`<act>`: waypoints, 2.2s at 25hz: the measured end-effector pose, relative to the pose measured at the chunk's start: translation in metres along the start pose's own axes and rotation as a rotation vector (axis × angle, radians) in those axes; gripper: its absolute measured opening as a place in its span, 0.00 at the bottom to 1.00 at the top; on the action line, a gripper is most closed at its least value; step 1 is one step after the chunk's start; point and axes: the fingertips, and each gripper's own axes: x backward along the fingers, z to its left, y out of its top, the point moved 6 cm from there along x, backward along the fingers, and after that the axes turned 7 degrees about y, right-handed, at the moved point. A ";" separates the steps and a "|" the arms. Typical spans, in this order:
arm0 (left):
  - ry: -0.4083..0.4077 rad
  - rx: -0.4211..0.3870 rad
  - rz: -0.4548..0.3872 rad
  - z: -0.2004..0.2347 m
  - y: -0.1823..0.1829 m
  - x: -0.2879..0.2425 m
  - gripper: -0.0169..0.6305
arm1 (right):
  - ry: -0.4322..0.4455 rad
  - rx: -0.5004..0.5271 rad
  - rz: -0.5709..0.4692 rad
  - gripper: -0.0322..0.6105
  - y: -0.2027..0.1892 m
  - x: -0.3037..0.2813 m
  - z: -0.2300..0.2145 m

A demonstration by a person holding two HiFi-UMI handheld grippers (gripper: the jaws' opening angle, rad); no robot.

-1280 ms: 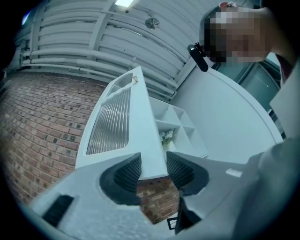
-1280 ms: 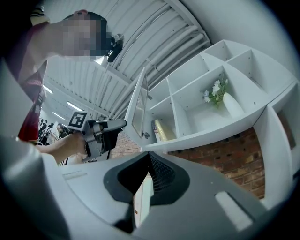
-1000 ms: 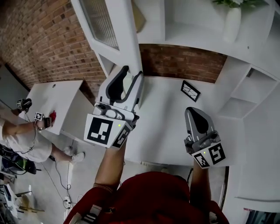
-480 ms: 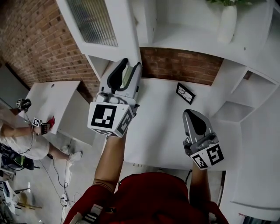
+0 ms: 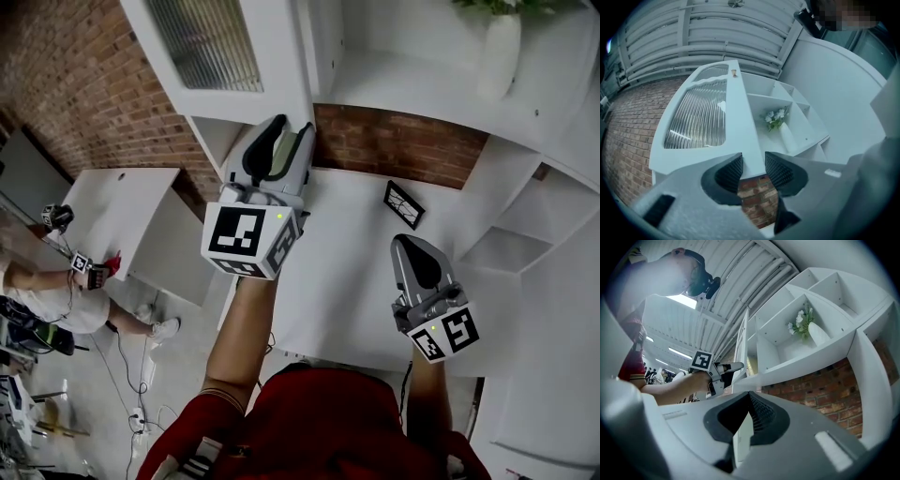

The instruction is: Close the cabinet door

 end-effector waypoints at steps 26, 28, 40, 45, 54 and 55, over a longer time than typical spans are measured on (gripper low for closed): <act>-0.047 0.018 -0.011 0.014 -0.020 -0.058 0.19 | -0.087 0.005 0.030 0.07 -0.010 -0.020 -0.006; -0.051 0.021 -0.013 0.015 -0.021 -0.061 0.19 | -0.091 0.005 0.033 0.07 -0.011 -0.021 -0.006; -0.079 0.039 -0.037 0.022 -0.025 -0.065 0.12 | -0.116 0.005 0.042 0.07 -0.016 -0.028 -0.003; -0.107 0.056 -0.031 0.025 -0.024 -0.064 0.12 | -0.120 0.014 0.043 0.07 -0.013 -0.032 0.001; -0.131 0.077 -0.015 0.029 -0.025 -0.055 0.11 | -0.123 0.044 0.042 0.07 -0.001 -0.034 0.009; -0.132 0.082 -0.011 0.030 -0.026 -0.053 0.11 | -0.122 0.047 0.042 0.07 0.000 -0.035 0.010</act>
